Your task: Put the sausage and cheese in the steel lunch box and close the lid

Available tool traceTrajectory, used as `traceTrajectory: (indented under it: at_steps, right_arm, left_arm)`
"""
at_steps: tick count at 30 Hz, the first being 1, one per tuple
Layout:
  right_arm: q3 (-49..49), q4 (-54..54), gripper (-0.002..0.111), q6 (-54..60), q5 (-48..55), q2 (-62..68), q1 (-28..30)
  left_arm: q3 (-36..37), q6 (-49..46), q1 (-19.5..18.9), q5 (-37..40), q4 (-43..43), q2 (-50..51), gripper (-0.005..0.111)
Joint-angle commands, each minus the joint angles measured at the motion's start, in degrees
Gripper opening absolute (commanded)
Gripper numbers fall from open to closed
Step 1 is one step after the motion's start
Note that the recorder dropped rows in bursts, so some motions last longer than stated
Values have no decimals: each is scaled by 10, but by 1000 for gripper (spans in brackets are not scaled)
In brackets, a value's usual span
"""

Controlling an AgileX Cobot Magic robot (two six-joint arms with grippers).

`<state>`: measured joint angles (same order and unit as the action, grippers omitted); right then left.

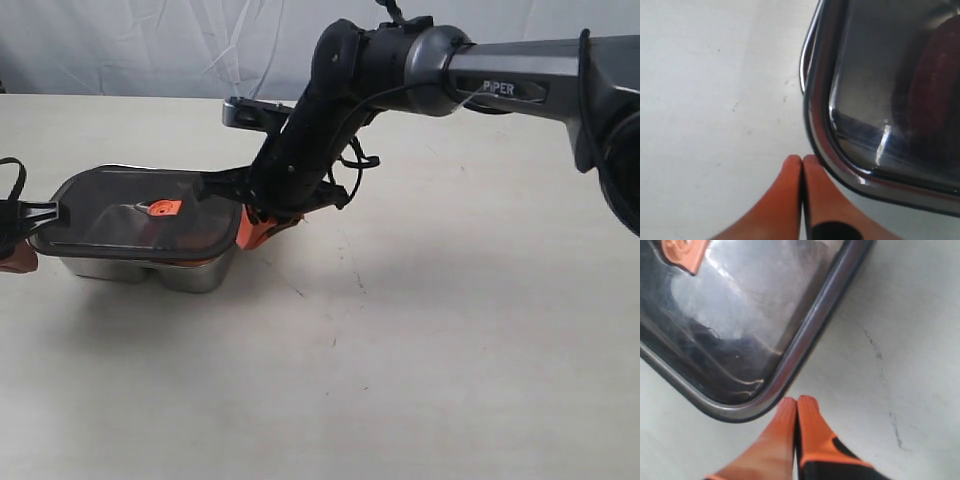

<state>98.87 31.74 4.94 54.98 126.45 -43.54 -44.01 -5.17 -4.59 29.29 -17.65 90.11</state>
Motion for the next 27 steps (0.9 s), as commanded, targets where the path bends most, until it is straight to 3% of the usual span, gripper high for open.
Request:
traceTrajectory:
  at_steps: [1,11,27]
  right_arm:
    - [2,-1,-1,6,-6,-23,0]
    - [2,-1,-1,6,6,-23,0]
    - [2,-32,-1,11,1,-20,-24]
  left_arm:
    - [-1,0,1,-32,4,0,0]
    - [-1,0,1,-49,8,0,0]
    - [-1,2,1,18,38,-1,0]
